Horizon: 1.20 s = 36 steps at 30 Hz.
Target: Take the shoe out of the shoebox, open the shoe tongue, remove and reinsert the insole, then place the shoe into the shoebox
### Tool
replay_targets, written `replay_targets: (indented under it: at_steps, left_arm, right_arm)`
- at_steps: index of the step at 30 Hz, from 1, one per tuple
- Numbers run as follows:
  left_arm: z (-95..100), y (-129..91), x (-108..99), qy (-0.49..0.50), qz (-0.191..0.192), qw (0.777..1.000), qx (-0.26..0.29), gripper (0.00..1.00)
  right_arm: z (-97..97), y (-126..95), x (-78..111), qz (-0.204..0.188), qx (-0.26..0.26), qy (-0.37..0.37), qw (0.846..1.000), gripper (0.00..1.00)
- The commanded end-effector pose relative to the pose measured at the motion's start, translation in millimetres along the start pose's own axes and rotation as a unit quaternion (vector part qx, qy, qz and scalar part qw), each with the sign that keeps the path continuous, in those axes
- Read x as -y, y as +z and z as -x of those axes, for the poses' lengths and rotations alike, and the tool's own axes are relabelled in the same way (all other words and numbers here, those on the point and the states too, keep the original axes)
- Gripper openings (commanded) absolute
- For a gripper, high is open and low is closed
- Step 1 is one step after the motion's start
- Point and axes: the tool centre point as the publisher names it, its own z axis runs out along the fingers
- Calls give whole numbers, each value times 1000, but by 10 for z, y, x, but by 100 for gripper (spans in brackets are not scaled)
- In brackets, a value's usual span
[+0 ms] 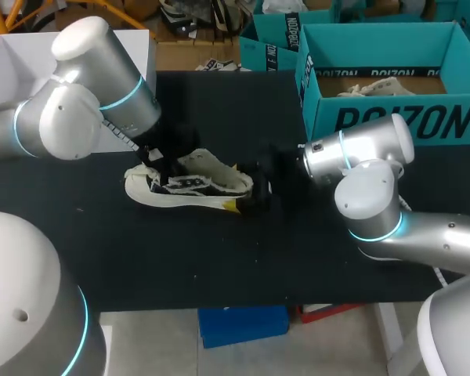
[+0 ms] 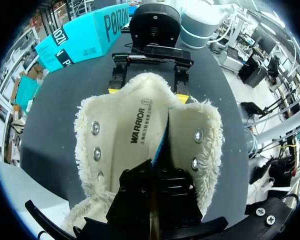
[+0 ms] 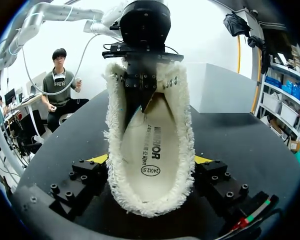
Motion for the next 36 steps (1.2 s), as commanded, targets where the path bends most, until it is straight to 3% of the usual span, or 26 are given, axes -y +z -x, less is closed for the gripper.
replay_targets:
  at_steps: [1, 36]
  left_arm:
    - [1, -154, -46, 4, -5, 1000, -5, 0]
    - [-6, -329, -41, 4, -33, 999, -12, 0]
  right_arm:
    - [12, -36, 108, -1, 0, -1, 1000, 0]
    - [12, -36, 108, -1, 0, -1, 1000, 0]
